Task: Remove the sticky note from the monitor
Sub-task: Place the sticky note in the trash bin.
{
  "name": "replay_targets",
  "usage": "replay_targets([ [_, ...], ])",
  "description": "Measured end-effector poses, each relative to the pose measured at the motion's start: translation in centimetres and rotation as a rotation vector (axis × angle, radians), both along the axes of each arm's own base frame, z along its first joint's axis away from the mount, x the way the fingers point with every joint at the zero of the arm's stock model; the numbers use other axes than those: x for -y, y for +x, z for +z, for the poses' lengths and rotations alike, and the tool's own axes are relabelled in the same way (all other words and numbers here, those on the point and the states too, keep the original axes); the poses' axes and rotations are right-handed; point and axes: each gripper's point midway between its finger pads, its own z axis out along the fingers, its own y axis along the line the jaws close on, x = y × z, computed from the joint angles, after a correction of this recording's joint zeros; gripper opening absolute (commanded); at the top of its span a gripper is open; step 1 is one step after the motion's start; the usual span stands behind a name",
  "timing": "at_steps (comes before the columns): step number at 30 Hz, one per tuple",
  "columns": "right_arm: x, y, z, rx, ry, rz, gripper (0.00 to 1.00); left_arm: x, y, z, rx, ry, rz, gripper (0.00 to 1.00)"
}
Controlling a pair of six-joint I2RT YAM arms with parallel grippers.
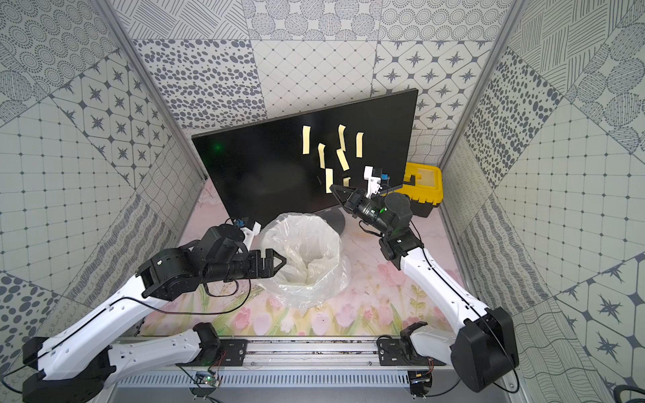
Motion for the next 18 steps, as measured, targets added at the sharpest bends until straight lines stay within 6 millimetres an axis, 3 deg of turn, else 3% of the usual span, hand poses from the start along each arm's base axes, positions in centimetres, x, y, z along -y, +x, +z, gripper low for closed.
replay_targets([
  [6,-0.1,-3.3,-0.9,-0.028,-0.095,0.065,0.00,-0.2,-0.1,-0.2,0.001,0.001,0.002,0.99],
  [18,-3.7,-11.3,-4.8,-0.053,-0.452,0.300,0.00,-1.1,0.0,0.4,0.035,-0.005,0.039,0.99],
])
